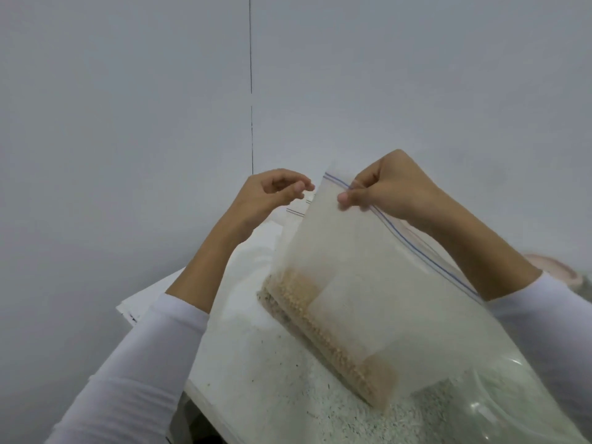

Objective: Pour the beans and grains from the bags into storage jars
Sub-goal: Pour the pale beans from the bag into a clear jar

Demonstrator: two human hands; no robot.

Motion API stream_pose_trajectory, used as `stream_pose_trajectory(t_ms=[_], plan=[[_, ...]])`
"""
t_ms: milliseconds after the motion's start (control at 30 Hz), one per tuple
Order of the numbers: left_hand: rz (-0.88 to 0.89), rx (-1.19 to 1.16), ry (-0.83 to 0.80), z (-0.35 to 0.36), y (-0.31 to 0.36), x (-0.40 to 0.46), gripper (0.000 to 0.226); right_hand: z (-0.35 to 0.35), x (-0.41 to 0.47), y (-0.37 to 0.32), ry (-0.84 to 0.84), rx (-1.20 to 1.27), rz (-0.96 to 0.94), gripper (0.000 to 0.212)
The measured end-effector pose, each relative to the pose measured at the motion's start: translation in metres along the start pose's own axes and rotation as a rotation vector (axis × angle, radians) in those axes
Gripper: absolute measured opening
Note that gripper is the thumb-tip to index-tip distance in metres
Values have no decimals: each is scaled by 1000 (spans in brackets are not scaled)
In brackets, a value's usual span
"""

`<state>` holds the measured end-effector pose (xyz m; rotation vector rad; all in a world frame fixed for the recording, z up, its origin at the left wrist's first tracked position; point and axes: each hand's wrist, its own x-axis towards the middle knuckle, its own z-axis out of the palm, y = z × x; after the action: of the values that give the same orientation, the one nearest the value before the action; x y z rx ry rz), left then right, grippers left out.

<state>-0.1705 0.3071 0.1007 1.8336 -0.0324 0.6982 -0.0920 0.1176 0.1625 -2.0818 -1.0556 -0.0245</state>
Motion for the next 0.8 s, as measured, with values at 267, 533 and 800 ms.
stream_pose_trajectory(t_ms=[267,533,800], plan=[[-193,-299,189,11,-68,-19,54,-51,4,-14,145,167,-32,15],[-291,-1041,122,71,-85,-25,90,-71,16,-29,218,270,-103,14],[-213,-1223,63,100,-79,-26,96,-76,17,-24,314,373,-82,15]])
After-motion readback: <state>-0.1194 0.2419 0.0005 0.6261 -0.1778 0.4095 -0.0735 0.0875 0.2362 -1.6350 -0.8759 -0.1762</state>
